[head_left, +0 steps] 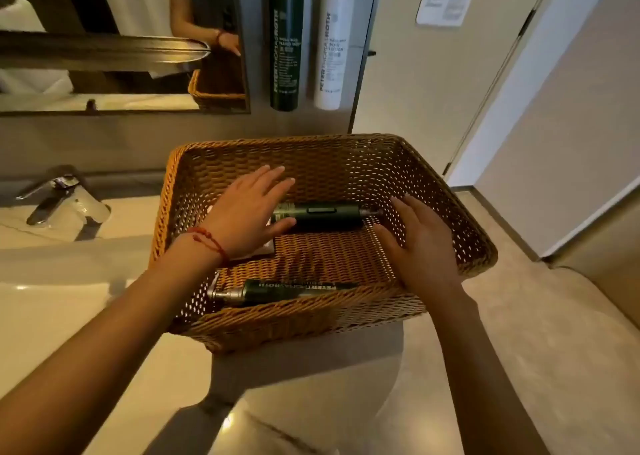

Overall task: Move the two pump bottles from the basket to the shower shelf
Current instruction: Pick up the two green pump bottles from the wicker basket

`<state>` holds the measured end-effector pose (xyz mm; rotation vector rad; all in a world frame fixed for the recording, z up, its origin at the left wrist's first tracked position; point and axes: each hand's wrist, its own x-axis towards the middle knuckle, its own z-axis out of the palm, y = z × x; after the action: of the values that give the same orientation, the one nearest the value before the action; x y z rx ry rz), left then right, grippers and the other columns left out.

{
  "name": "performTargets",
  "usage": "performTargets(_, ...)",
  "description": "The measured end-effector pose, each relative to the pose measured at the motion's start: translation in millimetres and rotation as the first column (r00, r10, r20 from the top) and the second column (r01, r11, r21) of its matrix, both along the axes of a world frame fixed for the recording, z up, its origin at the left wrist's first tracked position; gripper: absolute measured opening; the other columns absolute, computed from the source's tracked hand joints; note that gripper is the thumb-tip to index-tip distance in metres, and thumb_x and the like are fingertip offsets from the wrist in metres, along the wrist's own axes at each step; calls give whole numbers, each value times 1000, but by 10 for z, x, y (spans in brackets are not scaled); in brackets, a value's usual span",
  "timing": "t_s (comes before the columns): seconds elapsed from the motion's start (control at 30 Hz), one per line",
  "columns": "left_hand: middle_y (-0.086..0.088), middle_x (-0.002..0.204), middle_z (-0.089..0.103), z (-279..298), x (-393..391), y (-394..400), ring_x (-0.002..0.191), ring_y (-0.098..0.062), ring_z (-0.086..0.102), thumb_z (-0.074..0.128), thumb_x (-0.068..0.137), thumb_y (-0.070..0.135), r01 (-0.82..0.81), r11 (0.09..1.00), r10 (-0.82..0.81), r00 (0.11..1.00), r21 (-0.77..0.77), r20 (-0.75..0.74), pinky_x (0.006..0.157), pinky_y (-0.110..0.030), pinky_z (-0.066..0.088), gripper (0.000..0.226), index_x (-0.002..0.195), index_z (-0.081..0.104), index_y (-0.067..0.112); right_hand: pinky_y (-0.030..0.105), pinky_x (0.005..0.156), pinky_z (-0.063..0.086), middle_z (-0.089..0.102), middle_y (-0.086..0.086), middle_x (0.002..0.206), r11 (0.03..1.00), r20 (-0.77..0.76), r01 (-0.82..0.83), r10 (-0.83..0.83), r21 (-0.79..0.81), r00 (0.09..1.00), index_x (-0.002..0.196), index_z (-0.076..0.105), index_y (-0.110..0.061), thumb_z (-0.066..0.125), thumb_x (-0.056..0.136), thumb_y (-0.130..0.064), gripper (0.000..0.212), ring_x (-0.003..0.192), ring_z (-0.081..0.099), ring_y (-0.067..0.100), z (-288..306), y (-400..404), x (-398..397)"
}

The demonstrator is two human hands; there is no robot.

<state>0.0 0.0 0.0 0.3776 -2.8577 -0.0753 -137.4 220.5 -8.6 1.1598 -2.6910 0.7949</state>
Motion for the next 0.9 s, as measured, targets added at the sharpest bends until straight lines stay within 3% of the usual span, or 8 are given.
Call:
performTargets(0.17,-10,150,26,-155,-507,-298,137,-27,22,45,86,45,20,996,-34,984,81,176,112,-39,21,63,139,24,18,46,113,19,38,8,145,995,13,-72,71,65,997,134,37,-21,48,88,-44,53,134,31,23,-16,-138,-287)
performTargets(0.27,-13,146,34,-326,-878,-422,131,-27,32,49,85,42,6,978,-68,955,208,289,109,-37,28,62,137,29,14,47,114,21,38,7,146,993,23,-84,82,84,996,135,37,-21,48,88,-44,54,134,31,22,-33,-172,-421)
performTargets(0.5,-15,125,54,-744,-1541,-589,109,-26,50,58,82,35,-59,926,-98,915,372,390,92,-35,41,47,121,49,12,41,112,17,32,2,149,986,124,-117,103,115,987,135,34,-27,46,87,-47,54,136,27,17,-85,-198,-533)
performTargets(0.67,-12,123,54,-954,-1737,-648,112,-28,41,59,77,45,-62,964,-58,899,257,434,92,-40,38,53,120,49,15,43,112,18,29,1,150,983,177,-138,115,121,977,136,31,-29,45,87,-49,55,136,25,16,-119,-191,-551)
performTargets(0.8,-13,121,55,-1050,-1829,-550,111,-29,45,66,70,47,26,992,-81,892,126,445,91,-39,37,62,118,50,12,45,113,21,30,1,150,986,185,-133,112,103,976,136,33,-29,47,87,-47,54,135,26,16,-121,-183,-555)
performTargets(0.9,-14,121,56,-1130,-1871,-469,108,-30,51,73,64,42,2,981,-91,892,196,442,87,-36,42,66,117,48,11,44,112,21,31,1,149,987,187,-127,108,95,976,135,34,-28,48,87,-47,54,135,27,15,-115,-185,-556)
